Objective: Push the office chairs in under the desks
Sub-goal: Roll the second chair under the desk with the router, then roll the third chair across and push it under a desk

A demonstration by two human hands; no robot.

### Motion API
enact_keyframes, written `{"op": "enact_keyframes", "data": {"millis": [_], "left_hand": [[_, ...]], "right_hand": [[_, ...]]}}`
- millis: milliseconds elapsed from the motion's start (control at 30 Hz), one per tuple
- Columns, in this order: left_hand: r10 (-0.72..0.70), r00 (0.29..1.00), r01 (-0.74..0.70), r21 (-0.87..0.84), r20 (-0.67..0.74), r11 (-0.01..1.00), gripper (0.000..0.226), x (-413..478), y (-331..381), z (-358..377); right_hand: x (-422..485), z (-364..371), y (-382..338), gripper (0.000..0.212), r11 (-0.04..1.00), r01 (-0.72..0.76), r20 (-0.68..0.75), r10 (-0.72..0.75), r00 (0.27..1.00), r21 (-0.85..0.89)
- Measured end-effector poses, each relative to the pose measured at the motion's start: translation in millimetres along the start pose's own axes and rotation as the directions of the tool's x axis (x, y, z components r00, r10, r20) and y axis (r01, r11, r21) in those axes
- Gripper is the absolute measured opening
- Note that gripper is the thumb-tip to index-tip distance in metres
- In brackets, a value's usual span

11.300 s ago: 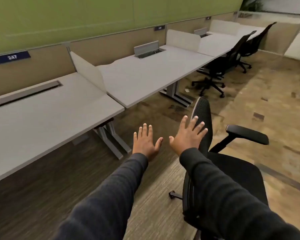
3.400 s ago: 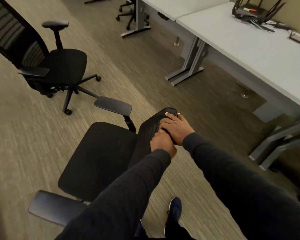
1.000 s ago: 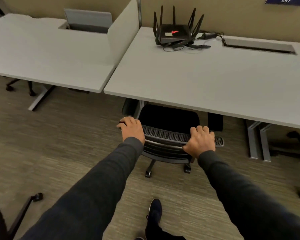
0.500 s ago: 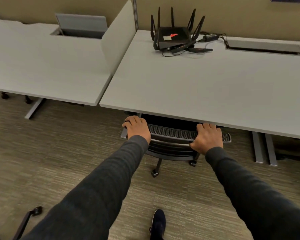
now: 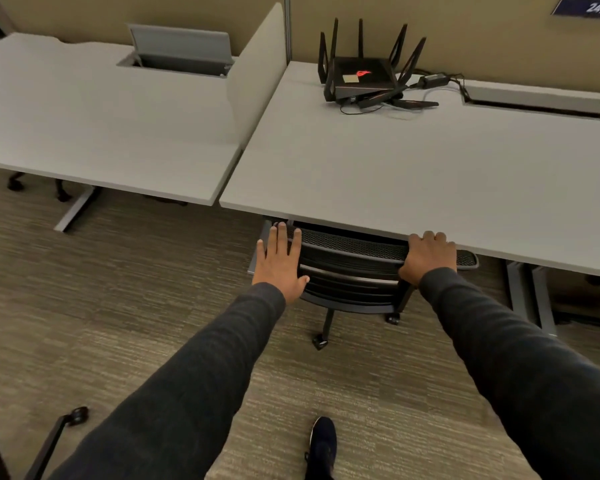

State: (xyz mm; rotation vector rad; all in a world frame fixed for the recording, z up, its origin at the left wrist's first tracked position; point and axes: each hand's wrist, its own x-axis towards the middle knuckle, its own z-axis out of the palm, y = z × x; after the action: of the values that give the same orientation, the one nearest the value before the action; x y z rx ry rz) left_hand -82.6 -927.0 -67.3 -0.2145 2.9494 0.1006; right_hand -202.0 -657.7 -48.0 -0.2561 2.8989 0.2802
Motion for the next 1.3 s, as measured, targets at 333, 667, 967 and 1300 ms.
{"op": "enact_keyframes", "data": {"millis": [333,667,967,1300], "left_hand": [[-0.051,0.998,0.051,0.002,-0.022,0.999,0.097,-117,-110,12],[-0.323,0.945,0.324,0.006,-0.052,0.946,0.099,-281,-283,33],[-0.574,0.818,0.571,-0.057,-0.043,0.819,0.096,-389,-392,58],[-0.744,0.668,0.744,-0.055,0.022,0.666,0.093,-471,-514,75]], "right_hand": [[-99,5,-143,0.099,0.981,0.094,-0.155,-0.068,0.986,0.167],[-230,14,-352,0.094,0.920,0.357,-0.179,-0.328,0.927,0.162],[-308,12,-511,0.094,0.765,0.639,-0.169,-0.621,0.765,0.079],[-349,24,-675,0.095,0.595,0.802,-0.085,-0.798,0.597,0.055]]}}
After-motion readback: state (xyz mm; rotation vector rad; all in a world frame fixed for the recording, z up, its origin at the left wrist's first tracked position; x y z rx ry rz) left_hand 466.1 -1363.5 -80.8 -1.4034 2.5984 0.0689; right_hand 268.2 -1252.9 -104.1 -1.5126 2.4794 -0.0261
